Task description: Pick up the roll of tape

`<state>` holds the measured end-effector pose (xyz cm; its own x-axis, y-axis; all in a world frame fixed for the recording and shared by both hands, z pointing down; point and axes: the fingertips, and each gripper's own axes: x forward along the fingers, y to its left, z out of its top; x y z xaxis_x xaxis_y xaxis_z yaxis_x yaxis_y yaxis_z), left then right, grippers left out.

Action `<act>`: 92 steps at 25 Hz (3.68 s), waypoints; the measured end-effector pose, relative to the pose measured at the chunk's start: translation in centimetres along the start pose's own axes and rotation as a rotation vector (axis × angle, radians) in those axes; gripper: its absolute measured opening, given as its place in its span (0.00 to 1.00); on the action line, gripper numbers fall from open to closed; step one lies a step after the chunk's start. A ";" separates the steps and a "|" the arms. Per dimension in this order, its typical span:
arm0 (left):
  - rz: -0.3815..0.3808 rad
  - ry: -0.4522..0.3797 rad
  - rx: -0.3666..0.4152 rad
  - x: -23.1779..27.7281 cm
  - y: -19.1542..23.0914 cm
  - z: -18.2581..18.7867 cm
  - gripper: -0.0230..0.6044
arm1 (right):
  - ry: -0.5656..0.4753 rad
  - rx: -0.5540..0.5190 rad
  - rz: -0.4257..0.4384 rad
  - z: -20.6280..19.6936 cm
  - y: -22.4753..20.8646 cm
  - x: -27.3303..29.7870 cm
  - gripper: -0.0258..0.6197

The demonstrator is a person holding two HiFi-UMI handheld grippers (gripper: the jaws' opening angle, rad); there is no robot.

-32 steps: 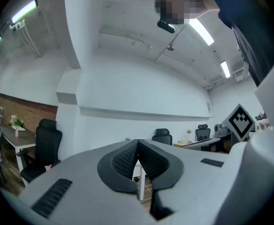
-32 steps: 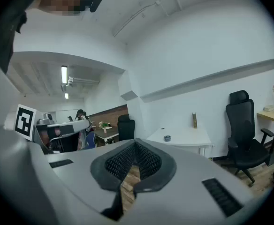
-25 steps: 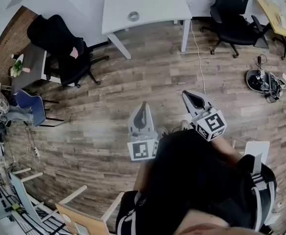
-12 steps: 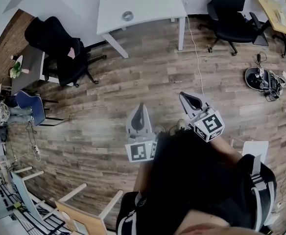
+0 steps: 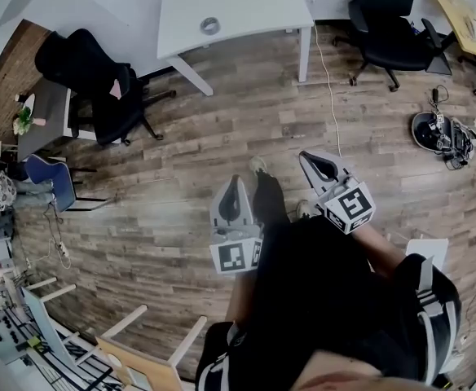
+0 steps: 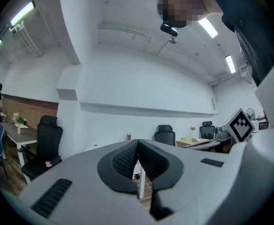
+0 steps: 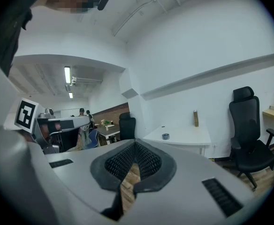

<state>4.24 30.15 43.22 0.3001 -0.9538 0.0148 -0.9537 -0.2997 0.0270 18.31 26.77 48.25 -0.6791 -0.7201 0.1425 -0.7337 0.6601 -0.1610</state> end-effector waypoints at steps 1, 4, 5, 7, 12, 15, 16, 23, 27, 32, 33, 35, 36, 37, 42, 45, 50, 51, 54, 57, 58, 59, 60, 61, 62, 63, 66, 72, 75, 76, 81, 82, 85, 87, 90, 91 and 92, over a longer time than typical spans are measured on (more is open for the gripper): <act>-0.001 -0.002 -0.013 1.1 0.7 -0.1 0.07 | 0.005 -0.006 -0.001 -0.1 -0.4 1.1 0.06; -0.020 -0.020 -0.015 4.6 3.3 -0.3 0.07 | 0.012 -0.024 -0.004 0.3 -1.6 4.9 0.06; -0.027 -0.027 -0.012 5.9 4.3 -0.3 0.07 | 0.013 -0.029 -0.007 0.6 -2.0 6.4 0.06; -0.039 -0.036 -0.010 8.8 6.6 0.0 0.07 | 0.009 -0.035 -0.013 1.6 -2.9 9.6 0.06; -0.053 -0.064 -0.008 15.6 13.0 2.1 0.07 | -0.005 -0.049 -0.027 5.3 -5.1 18.4 0.06; -0.065 -0.058 -0.051 18.9 16.7 2.9 0.07 | 0.002 -0.064 -0.040 6.9 -6.2 23.5 0.06; -0.071 -0.057 -0.063 19.9 17.9 3.0 0.07 | 0.005 -0.067 -0.045 7.3 -6.5 25.1 0.06; -0.085 -0.062 -0.103 25.0 23.5 4.0 0.07 | 0.018 -0.084 -0.050 9.0 -7.5 33.4 0.06; -0.081 -0.050 -0.122 27.1 25.3 3.6 0.07 | 0.031 -0.068 -0.031 8.9 -8.5 37.0 0.06; -0.068 -0.045 -0.116 30.5 27.9 2.9 0.07 | 0.049 -0.057 -0.021 8.2 -11.3 41.7 0.06; -0.063 -0.043 -0.114 31.3 28.5 2.9 0.07 | 0.052 -0.061 -0.020 8.3 -11.9 42.7 0.06; -0.051 -0.037 -0.113 33.1 29.7 2.8 0.07 | 0.063 -0.073 -0.013 8.4 -13.2 45.0 0.06; -0.046 -0.034 -0.111 34.1 30.3 2.8 0.07 | 0.072 -0.079 -0.008 8.4 -13.9 46.2 0.06; -0.043 -0.032 -0.109 35.1 30.9 2.8 0.07 | 0.083 -0.085 -0.003 8.3 -14.7 47.3 0.06; -0.027 -0.027 -0.101 41.0 33.6 2.5 0.07 | 0.140 -0.112 0.031 7.6 -18.2 53.1 0.06; -0.014 -0.026 -0.099 44.3 34.6 2.5 0.07 | 0.195 -0.137 0.062 6.5 -20.3 56.1 0.06; 0.009 -0.005 -0.106 49.7 36.7 2.4 0.07 | 0.310 -0.176 0.119 4.3 -23.8 61.9 0.06; 0.016 0.000 -0.109 50.8 37.1 2.3 0.07 | 0.345 -0.189 0.142 3.5 -24.4 63.2 0.11; 0.031 0.006 -0.114 54.1 37.9 2.2 0.07 | 0.461 -0.262 0.203 0.3 -26.6 66.3 0.16; 0.035 0.013 -0.112 56.9 38.4 2.1 0.07 | 0.608 -0.394 0.269 -3.8 -28.7 68.7 0.18; 0.037 0.022 -0.114 57.7 38.6 2.0 0.07 | 0.662 -0.441 0.299 -5.4 -29.3 69.3 0.19; 0.039 0.030 -0.117 58.3 38.7 1.8 0.07 | 0.713 -0.485 0.329 -6.9 -29.8 69.8 0.19; 0.041 0.036 -0.119 59.0 38.9 1.6 0.07 | 0.761 -0.528 0.359 -8.4 -30.2 70.2 0.20; 0.043 0.041 -0.118 59.6 39.0 1.4 0.07 | 0.805 -0.569 0.387 -9.9 -30.6 70.5 0.21; 0.045 0.045 -0.115 60.1 39.1 1.2 0.07 | 0.844 -0.610 0.414 -11.4 -31.0 70.8 0.22; 0.048 0.047 -0.113 60.5 39.2 1.0 0.07 | 0.878 -0.652 0.438 -12.7 -31.3 71.0 0.23; 0.058 0.067 -0.115 61.4 39.4 0.4 0.07 | 0.954 -0.769 0.496 -16.1 -32.0 71.8 0.24; 0.084 0.076 -0.131 62.3 39.9 0.2 0.07 | 1.004 -0.893 0.533 -18.7 -32.3 73.2 0.26; 0.096 0.085 -0.130 62.1 40.2 -0.1 0.07 | 1.033 -0.911 0.542 -20.1 -32.4 73.4 0.26; 0.099 0.087 -0.130 62.0 40.3 -0.1 0.07 | 1.042 -0.920 0.542 -20.5 -32.5 73.5 0.26; 0.107 0.084 -0.132 61.0 40.4 0.0 0.07 | 1.063 -1.004 0.526 -21.6 -32.8 73.6 0.21; 0.107 0.081 -0.130 60.7 40.4 0.1 0.07 | 1.068 -1.010 0.529 -21.7 -32.8 73.6 0.21; 0.109 0.067 -0.128 59.6 40.5 0.6 0.07 | 1.080 -1.000 0.529 -21.6 -32.5 73.3 0.17; 0.104 0.058 -0.126 58.4 40.3 0.9 0.07 | 1.092 -0.979 0.517 -21.6 -32.2 72.5 0.16; 0.097 0.045 -0.128 56.1 40.2 1.2 0.07 | 1.105 -0.943 0.485 -21.3 -31.3 70.8 0.16; 0.094 0.042 -0.130 55.2 40.1 1.3 0.07 | 1.104 -0.925 0.472 -21.0 -30.8 70.1 0.16; 0.089 0.038 -0.130 54.2 39.9 1.4 0.07 | 1.101 -0.908 0.459 -20.8 -30.2 69.3 0.16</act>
<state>-17.60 -33.53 43.71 0.2178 -0.9741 0.0606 -0.9664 -0.2065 0.1530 -7.04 -38.67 83.29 -0.2211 -0.1742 0.9596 0.0594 0.9797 0.1915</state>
